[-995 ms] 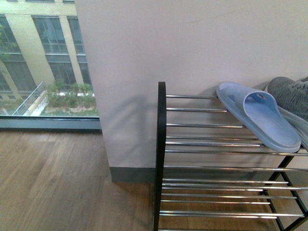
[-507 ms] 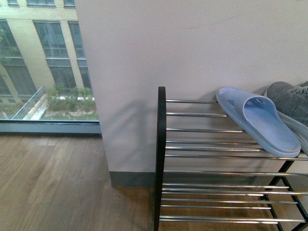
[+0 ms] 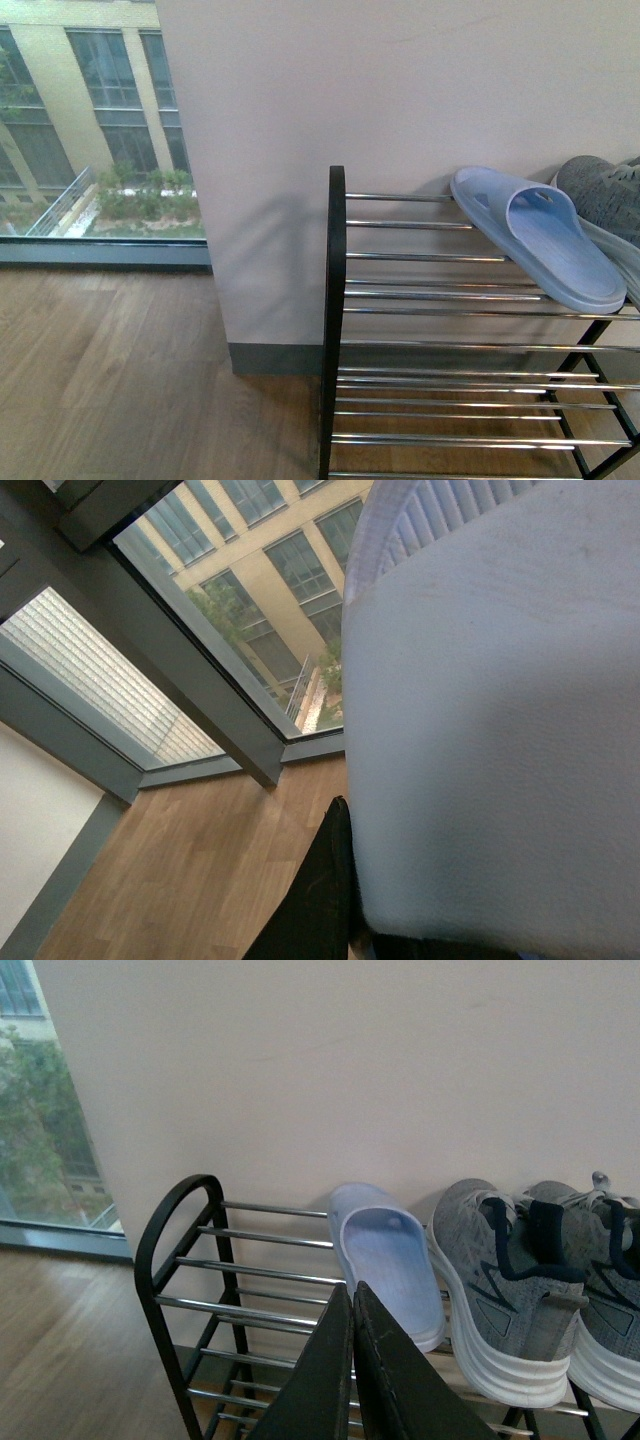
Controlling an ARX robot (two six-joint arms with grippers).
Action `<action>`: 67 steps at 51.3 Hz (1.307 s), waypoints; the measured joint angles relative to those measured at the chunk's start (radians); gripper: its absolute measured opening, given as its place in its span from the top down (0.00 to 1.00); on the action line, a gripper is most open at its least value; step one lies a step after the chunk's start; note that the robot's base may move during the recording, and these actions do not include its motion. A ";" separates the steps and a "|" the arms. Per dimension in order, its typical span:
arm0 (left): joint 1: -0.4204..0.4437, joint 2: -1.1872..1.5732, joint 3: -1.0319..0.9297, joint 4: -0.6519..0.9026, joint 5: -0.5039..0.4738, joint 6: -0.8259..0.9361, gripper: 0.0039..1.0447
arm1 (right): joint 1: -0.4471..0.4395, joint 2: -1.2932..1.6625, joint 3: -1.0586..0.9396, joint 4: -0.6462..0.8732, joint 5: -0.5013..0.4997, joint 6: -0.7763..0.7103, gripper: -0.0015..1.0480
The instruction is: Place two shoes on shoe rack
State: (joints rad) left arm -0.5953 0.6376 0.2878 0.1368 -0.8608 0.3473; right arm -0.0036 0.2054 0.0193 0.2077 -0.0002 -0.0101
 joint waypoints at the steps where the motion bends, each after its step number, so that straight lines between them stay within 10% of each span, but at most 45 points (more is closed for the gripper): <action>1: 0.000 0.000 0.000 0.000 0.000 0.000 0.98 | 0.000 -0.007 0.000 -0.007 0.000 0.000 0.98; 32: 0.000 0.000 0.000 0.000 0.000 0.000 0.98 | 0.002 -0.199 0.000 -0.204 0.001 0.000 0.98; 59: 0.000 0.000 0.000 0.000 -0.003 0.000 0.98 | 0.002 -0.200 0.000 -0.204 -0.003 0.000 0.09; 67: 0.000 -0.001 0.000 0.000 -0.003 0.000 0.98 | 0.002 -0.200 0.000 -0.204 -0.003 0.000 0.09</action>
State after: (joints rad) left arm -0.5953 0.6365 0.2874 0.1368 -0.8635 0.3473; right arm -0.0021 0.0051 0.0196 0.0032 -0.0032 -0.0101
